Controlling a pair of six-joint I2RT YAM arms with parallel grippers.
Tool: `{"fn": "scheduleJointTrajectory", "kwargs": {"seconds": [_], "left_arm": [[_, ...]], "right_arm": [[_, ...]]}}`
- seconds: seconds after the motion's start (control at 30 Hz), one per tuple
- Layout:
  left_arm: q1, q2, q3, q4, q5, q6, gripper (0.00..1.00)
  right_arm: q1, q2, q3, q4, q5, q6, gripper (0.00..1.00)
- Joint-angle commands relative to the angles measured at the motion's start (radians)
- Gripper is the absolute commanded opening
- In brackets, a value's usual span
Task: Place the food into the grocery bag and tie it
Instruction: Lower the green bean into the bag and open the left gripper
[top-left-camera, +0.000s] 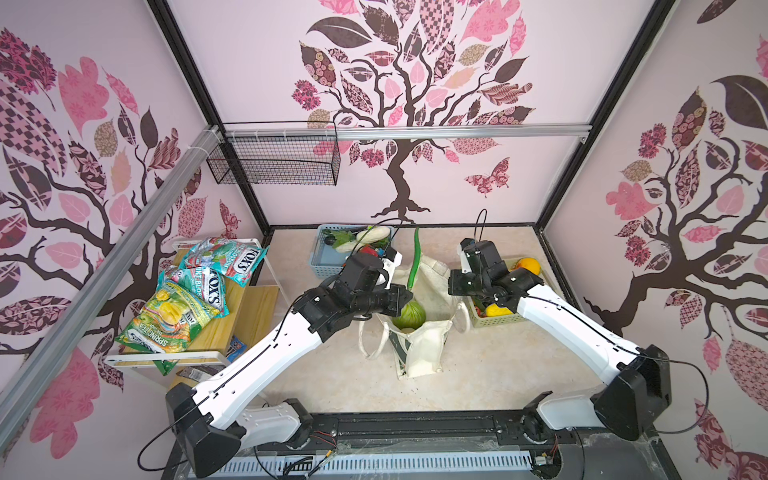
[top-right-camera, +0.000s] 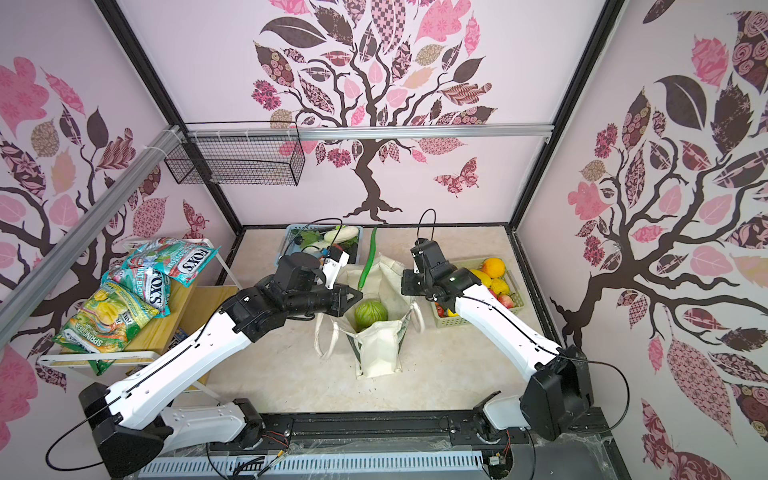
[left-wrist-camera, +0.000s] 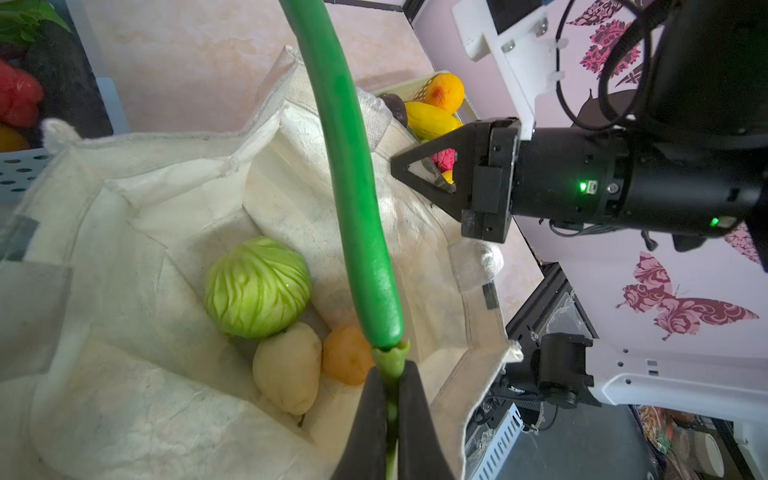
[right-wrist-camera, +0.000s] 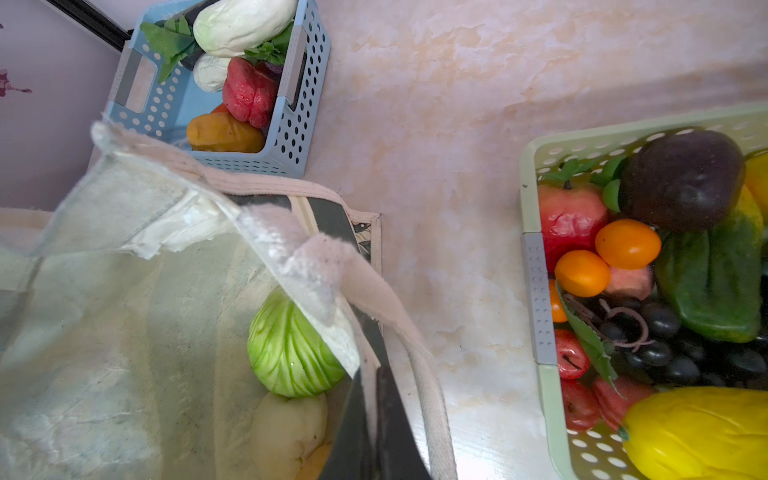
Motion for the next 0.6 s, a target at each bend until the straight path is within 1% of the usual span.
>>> {"fn": "scheduleJointTrajectory", "kwargs": {"seconds": [0.0, 0.33, 0.57], "left_arm": [[-0.003, -0.030, -0.031, -0.043, 0.036, 0.038, 0.05], [-0.010, -0.084, -0.088, -0.092, 0.102, 0.079, 0.06], [-0.012, -0.077, -0.103, -0.128, 0.100, 0.096, 0.06]], "right_arm": [[0.002, 0.030, 0.049, 0.011, 0.006, 0.013, 0.00], [0.001, 0.069, 0.072, 0.020, 0.019, 0.018, 0.00], [0.001, 0.101, 0.112, 0.022, 0.013, 0.024, 0.00]]}}
